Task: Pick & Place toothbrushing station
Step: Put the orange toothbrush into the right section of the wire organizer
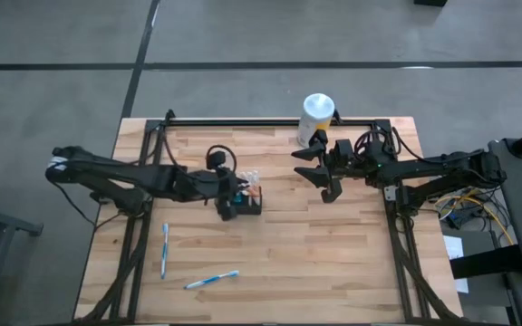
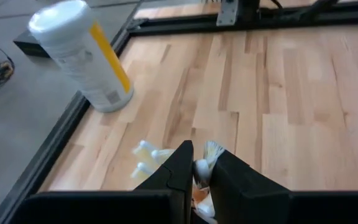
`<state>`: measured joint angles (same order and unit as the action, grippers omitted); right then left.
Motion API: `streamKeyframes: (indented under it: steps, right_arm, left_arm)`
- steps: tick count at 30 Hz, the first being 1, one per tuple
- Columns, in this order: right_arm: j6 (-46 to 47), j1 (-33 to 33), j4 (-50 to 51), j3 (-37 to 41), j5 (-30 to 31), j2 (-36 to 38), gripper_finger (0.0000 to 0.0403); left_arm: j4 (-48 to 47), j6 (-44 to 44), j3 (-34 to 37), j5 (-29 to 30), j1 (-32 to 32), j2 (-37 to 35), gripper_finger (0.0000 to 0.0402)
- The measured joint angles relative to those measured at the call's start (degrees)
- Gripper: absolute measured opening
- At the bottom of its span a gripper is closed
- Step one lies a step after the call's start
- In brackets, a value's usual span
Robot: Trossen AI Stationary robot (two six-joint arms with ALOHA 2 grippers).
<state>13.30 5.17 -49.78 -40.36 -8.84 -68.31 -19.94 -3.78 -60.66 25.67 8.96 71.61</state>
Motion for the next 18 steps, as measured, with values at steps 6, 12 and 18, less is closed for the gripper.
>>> streamKeyframes:
  steps: [6,12,18]
  right_arm:
    - [0.0,0.0,0.0,0.0,0.0,0.0,0.0203]
    - [0.0,0.0,0.0,0.0,0.0,0.0,0.0203]
    - [-0.2,0.0,0.0,0.0,0.0,0.0,0.0203]
  left_arm:
    - [0.4,-1.1,0.0,-0.5,-0.1,3.7,0.0039]
    - [0.7,-2.8,-0.2,-0.5,-0.1,5.3,0.0039]
    - [0.4,-4.9,-0.2,-1.4,-0.2,5.2,0.0039]
